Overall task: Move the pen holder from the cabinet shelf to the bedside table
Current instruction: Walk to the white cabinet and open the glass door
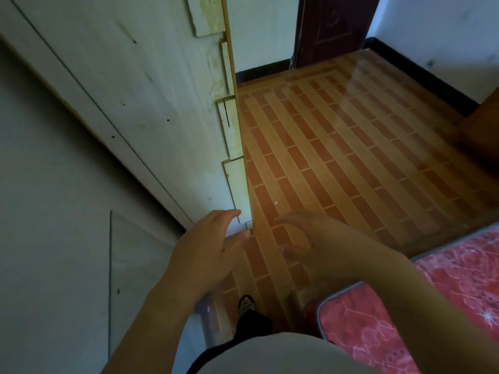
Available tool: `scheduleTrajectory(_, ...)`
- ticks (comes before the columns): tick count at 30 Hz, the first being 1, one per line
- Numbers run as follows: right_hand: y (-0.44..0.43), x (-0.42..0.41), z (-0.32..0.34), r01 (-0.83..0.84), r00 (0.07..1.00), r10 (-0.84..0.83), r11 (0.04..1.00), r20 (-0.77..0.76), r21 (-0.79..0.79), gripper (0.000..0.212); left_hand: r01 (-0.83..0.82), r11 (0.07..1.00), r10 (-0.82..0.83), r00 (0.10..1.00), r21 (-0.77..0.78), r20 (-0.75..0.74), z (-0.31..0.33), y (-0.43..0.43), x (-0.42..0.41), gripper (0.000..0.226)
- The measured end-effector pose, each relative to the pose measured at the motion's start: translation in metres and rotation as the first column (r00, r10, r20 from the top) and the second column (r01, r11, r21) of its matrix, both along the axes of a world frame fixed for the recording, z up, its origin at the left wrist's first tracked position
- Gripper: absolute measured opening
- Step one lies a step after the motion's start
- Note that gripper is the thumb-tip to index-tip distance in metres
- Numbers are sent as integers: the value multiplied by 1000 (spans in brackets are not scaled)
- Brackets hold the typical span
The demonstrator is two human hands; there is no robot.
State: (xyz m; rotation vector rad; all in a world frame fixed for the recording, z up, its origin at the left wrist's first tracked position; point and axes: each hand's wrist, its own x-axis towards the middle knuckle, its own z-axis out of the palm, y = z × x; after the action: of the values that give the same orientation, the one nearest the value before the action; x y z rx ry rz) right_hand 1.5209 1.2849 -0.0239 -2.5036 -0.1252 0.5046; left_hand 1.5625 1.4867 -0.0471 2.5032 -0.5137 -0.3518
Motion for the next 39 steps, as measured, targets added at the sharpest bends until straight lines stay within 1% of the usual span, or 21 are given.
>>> scheduleTrajectory(2, -3, 26, 2, 17, 1000, -18, 999, -17, -32, 49, 35, 999, -35, 999, 11, 4, 2, -9, 32, 50)
scheduleTrajectory(4, -11, 49, 5, 67, 998, -67, 996, -3, -53, 51, 76, 997, -76, 997, 15, 6, 1, -19, 63, 54)
scheduleTrajectory(7, -36, 68, 10, 211, 978, -211, 977, -2, -36, 57, 170, 985, -170, 985, -14, -1, 0, -40, 105, 52)
scheduleTrajectory(9, -56, 76, 14, 286, 958, -286, 958, -11, -31, 57, 239, 970, -240, 971, -36, -20, 2, -59, 129, 54)
scheduleTrajectory(13, -101, 97, 16, 388, 921, -389, 921, -21, -35, 56, 382, 923, -384, 922, -47, -54, 6, -113, 174, 53)
scheduleTrajectory(18, -163, 142, 6, 472, 881, -472, 882, 35, 1, 56, 478, 878, -479, 877, -19, -34, 1, -193, 232, 52)
scheduleTrajectory(21, -214, 184, 1, 488, 871, -489, 872, 56, 22, 55, 511, 859, -512, 859, -12, -29, 1, -250, 275, 53)
scheduleTrajectory(25, -295, 241, 8, 502, 863, -501, 865, 62, 8, 54, 490, 872, -490, 871, 8, -32, 9, -340, 335, 50)
scheduleTrajectory(30, -377, 293, 13, 480, 875, -475, 876, 93, -44, 54, 481, 876, -481, 876, -7, -35, 18, -434, 388, 51)
scheduleTrajectory(34, -424, 339, 19, 447, 893, -443, 894, 82, -37, 54, 461, 888, -460, 887, 14, -38, 22, -474, 428, 51)
scheduleTrajectory(39, -459, 407, 12, 380, 925, -378, 924, 41, -34, 54, 426, 904, -427, 903, -20, -45, 15, -504, 485, 51)
